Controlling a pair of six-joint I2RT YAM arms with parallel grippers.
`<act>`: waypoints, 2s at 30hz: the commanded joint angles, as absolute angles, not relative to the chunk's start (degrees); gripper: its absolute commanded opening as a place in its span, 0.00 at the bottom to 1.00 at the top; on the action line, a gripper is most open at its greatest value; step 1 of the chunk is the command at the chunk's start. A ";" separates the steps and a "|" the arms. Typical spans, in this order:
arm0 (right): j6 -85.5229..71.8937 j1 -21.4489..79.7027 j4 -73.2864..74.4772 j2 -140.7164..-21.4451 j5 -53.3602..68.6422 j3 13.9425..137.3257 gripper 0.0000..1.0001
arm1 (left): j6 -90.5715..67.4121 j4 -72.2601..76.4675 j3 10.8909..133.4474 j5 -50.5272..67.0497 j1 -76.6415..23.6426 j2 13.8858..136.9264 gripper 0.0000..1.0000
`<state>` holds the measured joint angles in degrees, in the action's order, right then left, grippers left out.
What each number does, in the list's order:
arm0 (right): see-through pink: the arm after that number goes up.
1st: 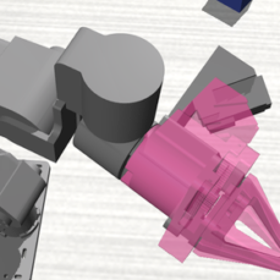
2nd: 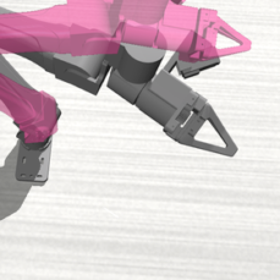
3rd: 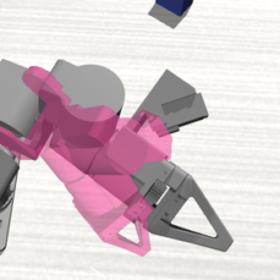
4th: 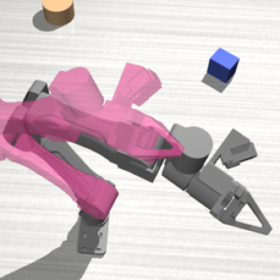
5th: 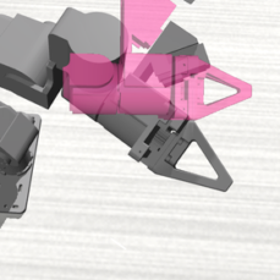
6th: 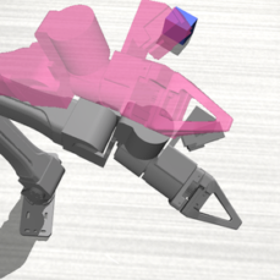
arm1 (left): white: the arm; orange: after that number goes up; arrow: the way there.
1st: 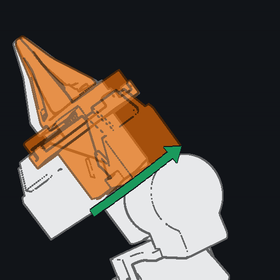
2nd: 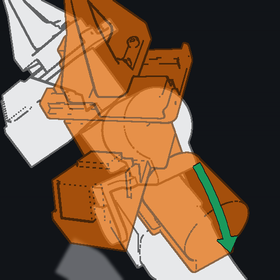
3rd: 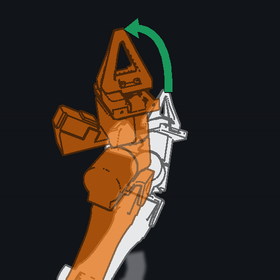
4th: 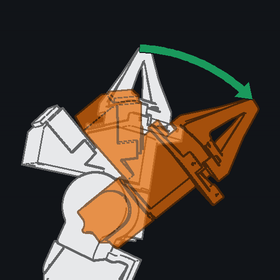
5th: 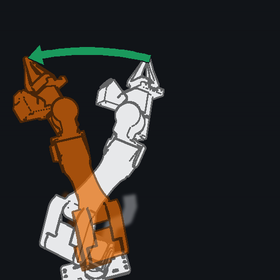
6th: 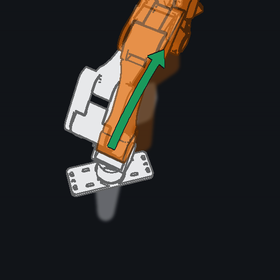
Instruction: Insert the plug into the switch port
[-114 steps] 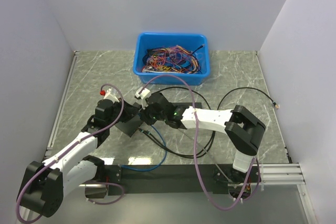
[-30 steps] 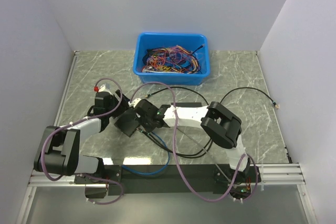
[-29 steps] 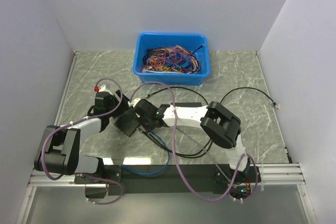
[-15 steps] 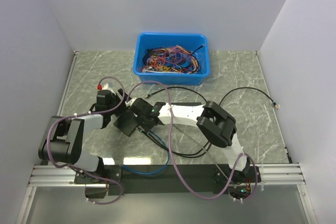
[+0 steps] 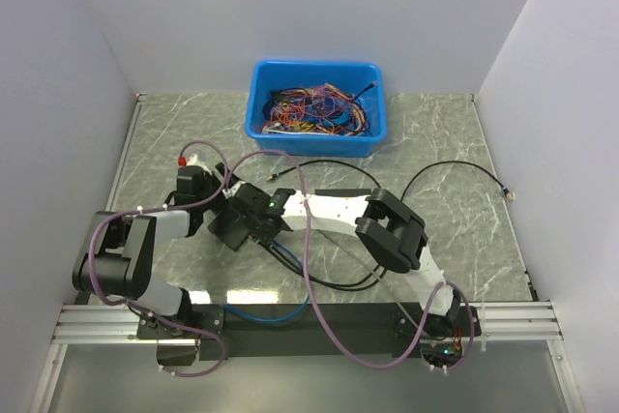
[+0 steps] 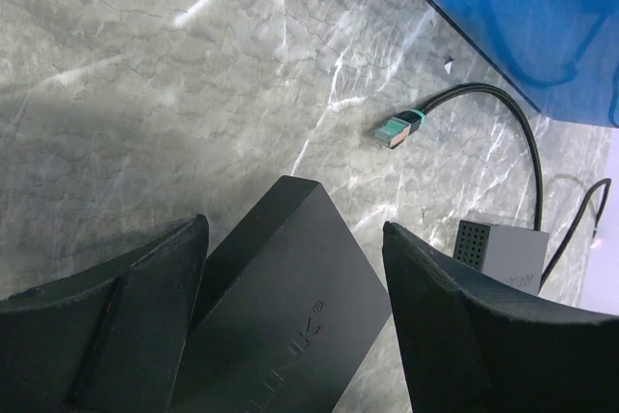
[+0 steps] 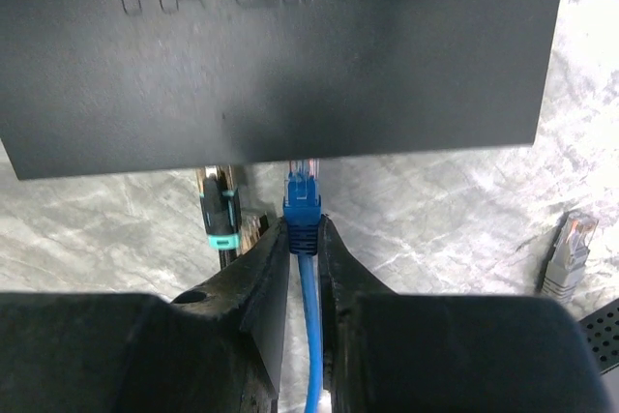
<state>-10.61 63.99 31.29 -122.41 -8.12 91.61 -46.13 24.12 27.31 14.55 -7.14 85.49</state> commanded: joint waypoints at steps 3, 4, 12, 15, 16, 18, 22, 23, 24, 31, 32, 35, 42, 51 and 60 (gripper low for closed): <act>-10.55 64.69 30.76 -123.40 -10.19 96.32 0.00 | -47.02 21.70 24.18 18.10 -7.56 85.87 0.79; -10.55 64.69 30.85 -123.57 -10.28 97.11 0.00 | -47.11 22.41 23.91 18.63 -7.56 85.87 0.79; -9.84 64.43 31.46 -125.33 -12.65 100.90 0.00 | -47.72 24.26 22.41 20.48 -7.56 86.22 0.78; -9.58 64.34 31.12 -125.77 -13.45 100.55 0.00 | -48.07 25.31 21.80 21.62 -7.56 86.39 0.78; -9.58 64.42 30.77 -125.77 -13.62 100.11 0.00 | -48.16 25.57 21.62 21.88 -7.56 86.40 0.77; -9.49 64.25 29.36 -125.42 -13.62 98.97 0.00 | -48.43 26.80 21.01 22.93 -7.56 86.57 0.77; -9.05 64.07 26.46 -124.28 -14.15 94.67 0.00 | -48.95 29.35 20.13 25.48 -7.56 87.36 0.77; -8.79 63.99 25.59 -124.10 -14.32 94.05 0.00 | -49.13 29.88 19.87 26.27 -7.56 87.36 0.77; -8.70 63.81 25.23 -123.93 -14.33 93.09 0.00 | -49.30 30.84 19.69 27.24 -7.56 87.45 0.77; -7.56 62.14 23.38 -122.87 -13.89 91.23 0.00 | -48.34 31.99 17.93 28.38 -7.73 85.34 0.77; -7.30 61.88 23.38 -122.96 -13.89 91.32 0.00 | -48.34 32.17 17.49 28.39 -7.91 84.82 0.77; -6.16 61.79 23.90 -123.13 -14.24 92.46 0.00 | -47.46 31.03 17.49 27.34 -8.96 83.24 0.77; -3.61 61.44 24.43 -123.57 -14.85 94.83 0.00 | -46.49 31.20 16.96 26.63 -10.90 81.65 0.77; 3.60 61.08 19.25 -121.29 -11.34 91.85 0.00 | -46.67 31.64 16.08 27.68 -12.04 80.16 0.77; 12.30 60.91 15.91 -120.23 -5.46 94.03 0.00 | -45.27 29.97 16.78 27.16 -15.38 79.80 0.77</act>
<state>7.22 62.28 29.23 -121.40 -7.73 90.41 -46.06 34.87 17.91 13.17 -8.67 81.14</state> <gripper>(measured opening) 0.205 0.767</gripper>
